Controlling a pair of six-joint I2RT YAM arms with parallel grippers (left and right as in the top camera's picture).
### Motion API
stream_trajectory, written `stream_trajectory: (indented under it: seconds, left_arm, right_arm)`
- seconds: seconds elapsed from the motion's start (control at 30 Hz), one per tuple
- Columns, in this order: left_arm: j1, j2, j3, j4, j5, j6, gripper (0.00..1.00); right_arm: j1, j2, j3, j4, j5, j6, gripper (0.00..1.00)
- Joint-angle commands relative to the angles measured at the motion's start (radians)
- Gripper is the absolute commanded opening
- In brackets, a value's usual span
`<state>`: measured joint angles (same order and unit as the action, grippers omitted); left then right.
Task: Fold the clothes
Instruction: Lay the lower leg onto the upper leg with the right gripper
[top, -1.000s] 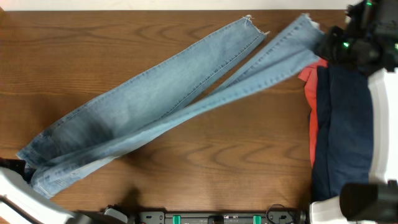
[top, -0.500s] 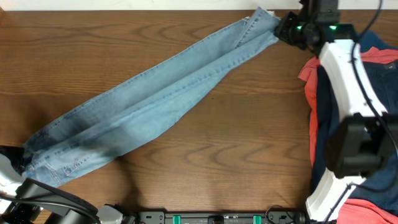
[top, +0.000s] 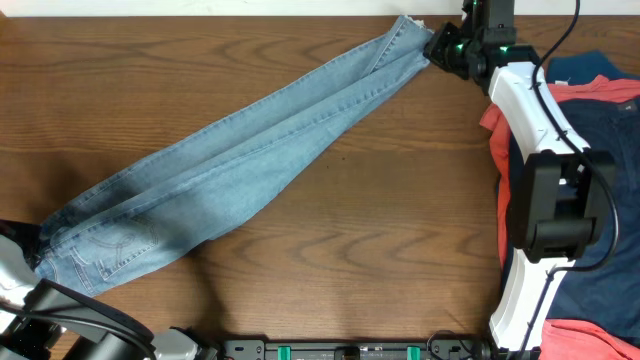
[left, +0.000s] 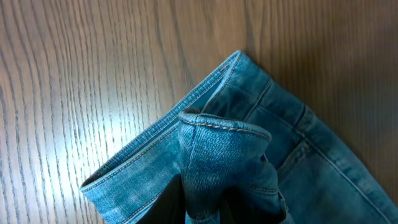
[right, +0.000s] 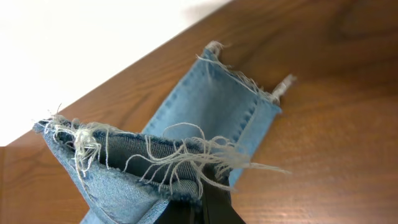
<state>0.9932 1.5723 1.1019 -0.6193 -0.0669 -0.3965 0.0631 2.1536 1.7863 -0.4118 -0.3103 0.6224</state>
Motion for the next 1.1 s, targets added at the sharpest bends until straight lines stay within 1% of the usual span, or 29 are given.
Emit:
stream_trajectory:
  seconds: [0.0,0.07,0.17,0.2,0.3,0.37,0.47,0.5,0.53,0.57,0.6,0.63,0.73,0.77,0.83,0.87,0.93,1.0,1.07]
  left_arm:
    - [0.002,0.011,0.032,0.009,-0.054,-0.006,0.17]
    - [0.002,0.011,0.032,0.008,-0.054,-0.006,0.17]
    - [0.002,0.011,0.032,0.008,-0.054,-0.006,0.17]
    - [0.002,0.011,0.032,0.008,-0.054,-0.006,0.17]
    - [0.002,0.011,0.032,0.008,-0.053,-0.006,0.17]
    - [0.002,0.011,0.032,0.008,-0.053,-0.006,0.17]
    - [0.002,0.011,0.032,0.008,-0.053,-0.006,0.17]
    - [0.002,0.011,0.032,0.008,-0.053,-0.005,0.17]
    - [0.002,0.011,0.032,0.008,-0.053,-0.006,0.17]
    - [0.002,0.011,0.032,0.008,-0.053,-0.006,0.17]
    - [0.002,0.011,0.032,0.008,-0.053,-0.006,0.17]
    - [0.002,0.011,0.032,0.008,-0.053,-0.006,0.17]
    - [0.002,0.011,0.032,0.004,-0.053,-0.005,0.17]
    - [0.002,0.011,0.032,0.002,-0.053,-0.005,0.17]
    - [0.002,0.011,0.032,0.0,-0.053,-0.005,0.17]
    - [0.002,0.011,0.032,-0.001,-0.053,-0.005,0.17]
    - [0.002,0.011,0.032,-0.001,-0.053,-0.005,0.17]
    - [0.002,0.011,0.032,0.0,-0.053,-0.005,0.17]
    - [0.002,0.011,0.032,0.0,-0.053,-0.005,0.17]
  right_arm:
    - [0.011,0.037,0.02,0.02,0.065,0.043,0.01]
    - [0.013,0.047,0.02,0.006,0.081,0.084,0.02]
    - [0.013,0.053,0.02,-0.042,0.131,0.22,0.02]
    - [0.013,0.053,0.02,-0.044,0.135,0.233,0.01]
    - [0.015,0.053,0.02,-0.045,0.11,0.232,0.01]
    - [0.016,0.053,0.02,-0.047,0.072,0.191,0.02]
    - [0.016,0.053,0.02,-0.055,0.064,0.188,0.01]
    - [0.016,0.053,0.02,-0.043,0.056,0.188,0.08]
    - [0.016,0.053,0.02,-0.017,0.042,0.185,0.24]
    - [0.017,0.053,0.02,0.013,0.024,0.164,0.46]
    - [0.017,0.053,0.02,0.037,0.006,0.138,0.59]
    - [0.016,0.053,0.02,0.064,-0.021,0.1,0.68]
    - [0.015,0.053,0.02,0.093,-0.106,-0.048,0.73]
    - [0.014,0.053,0.02,0.076,-0.117,-0.103,0.68]
    - [0.007,0.053,0.02,0.006,-0.102,-0.195,0.52]
    - [0.002,0.053,0.02,-0.034,-0.084,-0.221,0.5]
    - [-0.005,0.055,0.019,-0.092,-0.045,-0.259,0.5]
    - [-0.005,0.059,0.017,-0.11,-0.041,-0.32,0.46]
    - [0.004,0.067,0.017,-0.109,-0.028,-0.382,0.46]
